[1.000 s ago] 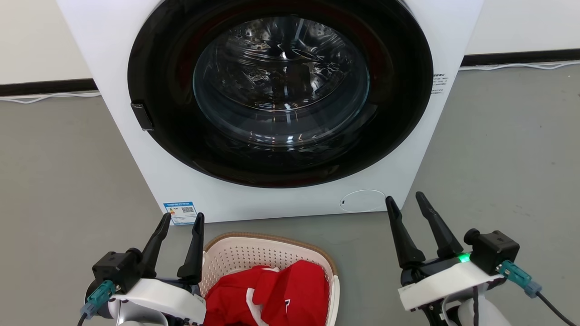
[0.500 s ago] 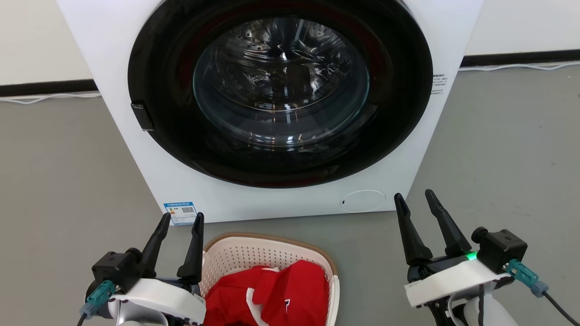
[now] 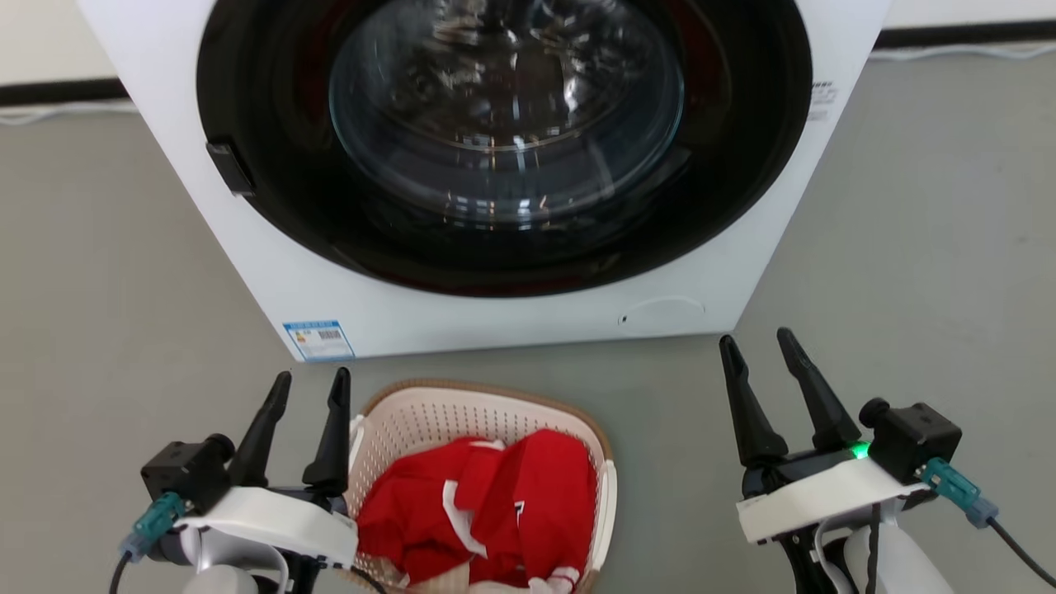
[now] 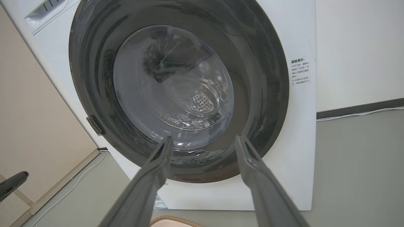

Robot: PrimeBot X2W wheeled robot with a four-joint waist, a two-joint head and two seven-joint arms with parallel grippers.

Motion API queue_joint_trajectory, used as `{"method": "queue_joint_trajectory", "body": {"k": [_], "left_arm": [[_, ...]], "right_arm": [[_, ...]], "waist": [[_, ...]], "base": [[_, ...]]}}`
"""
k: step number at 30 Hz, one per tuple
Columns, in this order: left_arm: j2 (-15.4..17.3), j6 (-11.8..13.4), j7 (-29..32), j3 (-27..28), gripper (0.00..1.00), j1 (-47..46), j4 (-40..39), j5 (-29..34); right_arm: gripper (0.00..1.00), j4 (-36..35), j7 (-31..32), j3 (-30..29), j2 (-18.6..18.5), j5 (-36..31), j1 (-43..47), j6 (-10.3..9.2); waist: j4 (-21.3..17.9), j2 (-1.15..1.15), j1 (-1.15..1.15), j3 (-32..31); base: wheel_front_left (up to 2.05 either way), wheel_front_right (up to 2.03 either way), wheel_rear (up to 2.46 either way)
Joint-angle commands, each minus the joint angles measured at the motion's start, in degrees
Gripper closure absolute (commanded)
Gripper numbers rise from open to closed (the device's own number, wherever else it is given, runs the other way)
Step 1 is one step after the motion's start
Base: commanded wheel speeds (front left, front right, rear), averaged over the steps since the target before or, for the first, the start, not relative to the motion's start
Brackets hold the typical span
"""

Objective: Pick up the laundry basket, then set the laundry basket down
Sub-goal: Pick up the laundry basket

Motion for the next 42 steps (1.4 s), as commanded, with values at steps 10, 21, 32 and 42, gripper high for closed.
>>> {"method": "queue_joint_trajectory", "body": {"k": [10, 21, 32, 42], "left_arm": [[4.2, -0.2, -0.3, 1.8, 0.0, -7.9, 1.9, -2.6], [7.5, -0.2, -0.3, -0.1, 0.0, -15.6, 10.2, -6.7], [11.5, -0.2, -0.3, -6.9, 0.0, -23.2, 21.7, -14.5], [15.1, -0.2, -0.3, -13.1, 0.0, -28.6, 28.3, -18.2]], "right_arm": [[0.0, -2.2, -0.7, 0.6, 1.2, -1.9, -3.9, 0.42], [0.0, -3.1, -0.7, 0.7, 1.5, -3.6, -7.1, 0.42], [0.0, -4.7, -0.7, 1.4, 1.6, -3.4, -9.9, 0.42], [0.0, -6.3, -0.7, 1.6, 1.6, -3.4, -11.7, 0.42]], "waist": [[0.2, 0.0, 0.0, 9.4], [0.9, 0.0, 0.0, 18.7], [0.6, 0.0, 0.0, 26.9], [-0.5, 0.0, 0.0, 33.4]], "base": [[0.0, 0.0, 0.0], [0.0, 0.0, 0.0], [0.0, 0.0, 0.0], [0.0, 0.0, 0.0]]}}
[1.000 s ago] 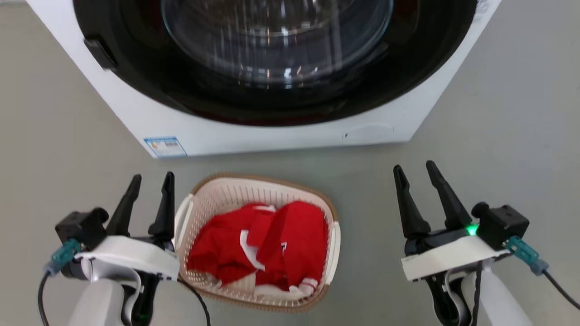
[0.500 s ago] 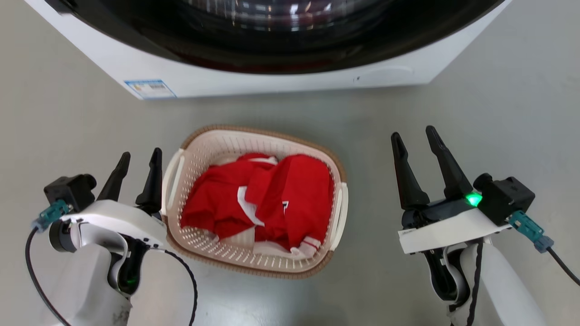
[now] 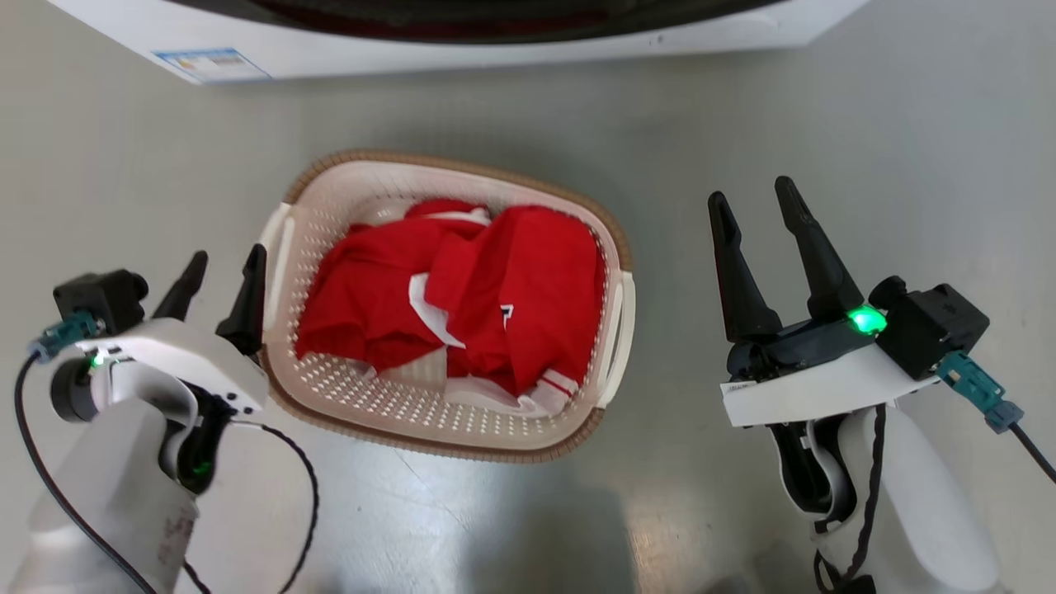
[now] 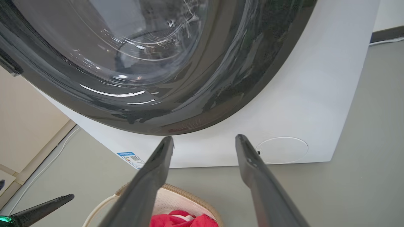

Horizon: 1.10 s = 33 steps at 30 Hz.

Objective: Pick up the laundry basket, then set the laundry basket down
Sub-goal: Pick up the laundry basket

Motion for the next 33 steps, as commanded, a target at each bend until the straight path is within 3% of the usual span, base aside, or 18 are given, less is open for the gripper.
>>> {"method": "queue_joint_trajectory", "body": {"k": [1, 15, 27, 29, 30, 32, 33], "left_arm": [[2.9, -0.1, -0.3, 1.0, 0.0, -1.2, 0.0, -0.5], [8.7, -0.1, -0.3, -12.6, 0.0, -7.1, 7.2, -1.9], [10.4, -0.1, -0.3, -22.3, 0.0, -11.3, 9.6, -7.1], [10.6, -0.1, -0.3, -23.0, 0.22, -12.0, 10.4, -7.8], [10.7, -0.1, -0.3, -23.2, 0.28, -12.3, 10.7, -8.0], [10.7, -0.1, -0.3, -23.7, 0.55, -12.5, 11.0, -8.7], [10.6, -0.1, -0.3, -24.0, 0.58, -12.6, 11.1, -8.9]], "right_arm": [[0.0, -1.7, -0.6, 1.3, 0.4, -0.4, 0.1, 0.41], [0.0, -3.4, -0.6, 1.6, 0.4, 0.2, -1.4, 0.41], [0.0, -3.9, -0.6, 2.0, 0.4, 0.3, -1.6, 0.41], [0.0, -3.9, -0.6, 2.1, 0.4, 0.4, -1.6, 0.41], [0.0, -3.9, -0.6, 2.2, 0.4, 0.4, -1.7, 0.41], [0.0, -3.9, -0.6, 2.1, 0.4, 0.6, -1.7, 0.41], [0.0, -3.9, -0.6, 2.1, 0.4, 0.7, -1.7, 0.41]], "waist": [[-0.6, 0.0, 0.0, 1.8], [-2.5, 0.0, 0.0, 8.3], [-3.1, 0.0, 0.0, 11.1], [-3.3, 0.0, 0.0, 11.3], [-3.4, 0.0, 0.0, 11.3], [-3.5, 0.0, 0.0, 11.3], [-3.5, 0.0, 0.0, 11.3]], "base": [[0.0, 0.0, 0.0], [0.0, 0.0, 0.0], [0.0, 0.0, 0.0], [0.0, 0.0, 0.0], [0.0, 0.0, 0.0], [0.0, 0.0, 0.0], [0.0, 0.0, 0.0]]}}
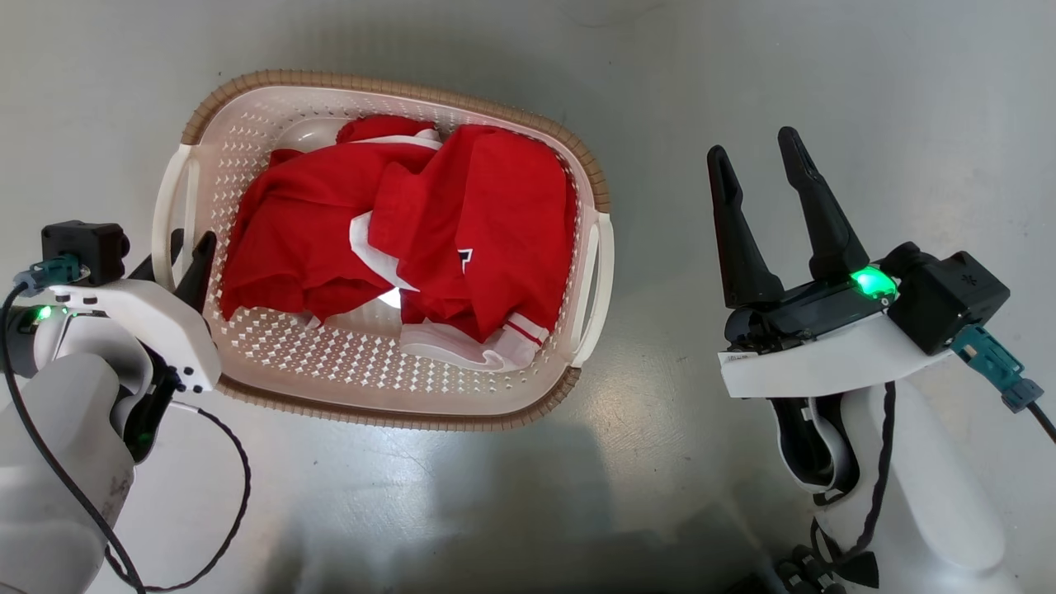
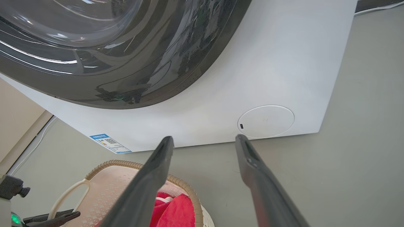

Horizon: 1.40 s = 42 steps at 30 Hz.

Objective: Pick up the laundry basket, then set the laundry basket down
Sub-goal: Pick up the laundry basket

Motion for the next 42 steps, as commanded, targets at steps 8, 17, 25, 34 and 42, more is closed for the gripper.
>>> {"method": "queue_joint_trajectory", "body": {"k": [8, 17, 25, 34, 42], "left_arm": [[2.3, -0.1, -0.3, -0.7, 1.0, -0.3, 0.4, -2.5], [0.8, -0.1, -0.3, 1.7, 1.0, 1.4, -0.2, -5.7], [-2.7, -0.1, -0.3, 6.2, 1.0, 4.0, -0.7, -6.7], [-7.0, -0.1, -0.3, 11.6, 1.0, 6.6, -0.7, -5.5], [-8.1, -0.1, -0.3, 12.5, 1.0, 7.3, -0.9, -4.7]], "right_arm": [[0.0, -0.7, -0.6, 1.4, 0.4, 0.8, 1.4, 0.41], [0.0, -0.1, -0.6, 1.6, 0.4, 1.7, 1.1, 0.41], [0.0, 0.2, -0.6, 1.5, 0.4, 2.1, 1.1, 0.41], [0.0, 0.5, -0.6, 1.6, 0.4, 2.2, 0.8, 0.41], [0.0, 0.4, -0.6, 1.9, 0.4, 2.3, 1.1, 0.41]], "waist": [[-0.1, 0.0, 0.0, -0.6], [-0.4, 0.0, 0.0, -2.1], [-0.4, 0.0, 0.0, -3.0], [-0.4, 0.0, 0.0, -3.7], [-0.7, 0.0, 0.0, -3.5]], "base": [[0.0, 0.0, 0.0], [0.0, 0.0, 0.0], [0.0, 0.0, 0.0], [0.0, 0.0, 0.0], [0.0, 0.0, 0.0]]}}
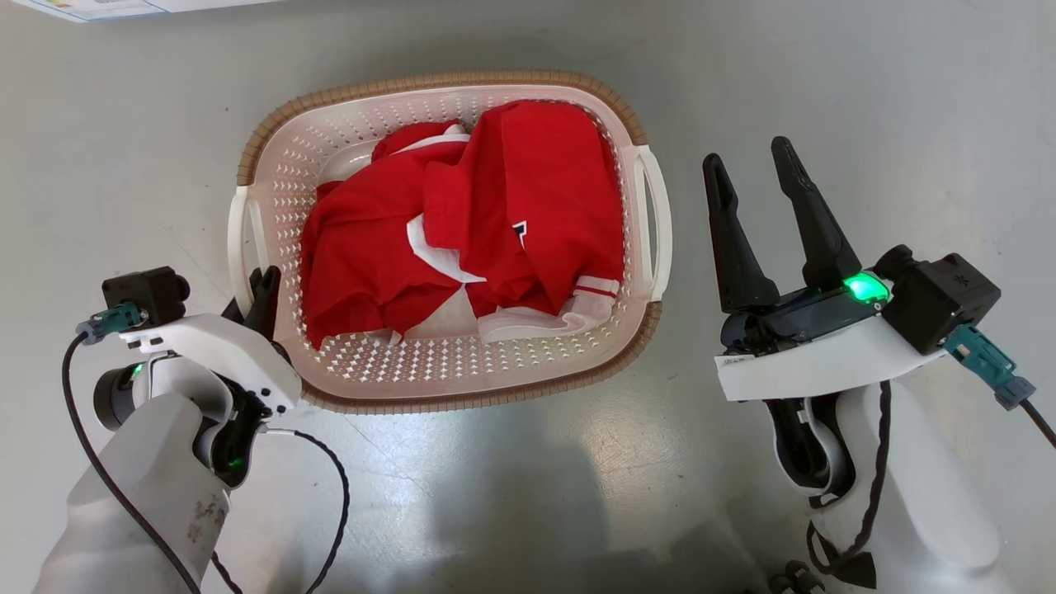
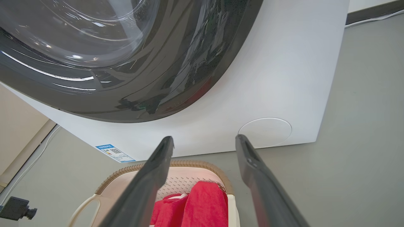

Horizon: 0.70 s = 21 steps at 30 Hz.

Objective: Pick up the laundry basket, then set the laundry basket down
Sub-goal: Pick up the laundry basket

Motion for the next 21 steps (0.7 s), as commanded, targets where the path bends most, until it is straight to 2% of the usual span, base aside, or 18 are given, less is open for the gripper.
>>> {"method": "queue_joint_trajectory", "body": {"k": [1, 5, 6, 7, 8, 9, 21], "left_arm": [[1.3, -0.4, -0.4, 1.5, 1.0, 1.4, -1.1, 0.4], [1.4, -0.4, -0.4, 1.3, 1.0, 1.1, -1.3, 0.8], [1.4, -0.4, -0.4, 1.3, 0.93, 1.1, -1.2, 0.8], [1.3, -0.4, -0.4, 1.1, 0.6, 1.1, -1.0, 0.8], [1.2, -0.4, -0.4, 0.9, 0.06, 1.1, -0.8, 0.7], [1.1, -0.4, -0.4, 0.5, 0.0, 1.2, -0.4, 0.4], [1.2, -0.4, -0.4, -0.3, 0.0, 1.1, 0.5, -0.3]], "right_arm": [[0.0, -1.0, -0.6, 1.4, 0.4, 0.5, 1.1, 0.41], [0.0, -0.9, -0.6, 1.4, 0.4, 0.5, 1.0, 0.41], [0.0, -0.8, -0.6, 1.4, 0.4, 0.5, 1.0, 0.41], [0.0, -0.8, -0.6, 1.4, 0.4, 0.5, 1.0, 0.41], [0.0, -0.7, -0.6, 1.4, 0.4, 0.5, 1.0, 0.41], [0.0, -0.6, -0.6, 1.4, 0.4, 0.6, 1.0, 0.41], [0.0, 0.0, -0.6, 1.7, 0.4, 0.8, 1.0, 0.41]], "waist": [[-0.1, 0.0, 0.0, 0.2], [-0.2, 0.0, 0.0, 0.4], [-0.2, 0.0, 0.0, 0.4], [-0.2, 0.0, 0.0, 0.4], [-0.3, 0.0, 0.0, 0.3], [-0.3, 0.0, 0.0, 0.3], [-0.3, 0.0, 0.0, -1.2]], "base": [[0.0, 0.0, 0.0], [0.0, 0.0, 0.0], [0.0, 0.0, 0.0], [0.0, 0.0, 0.0], [0.0, 0.0, 0.0], [0.0, 0.0, 0.0], [0.0, 0.0, 0.0]]}}
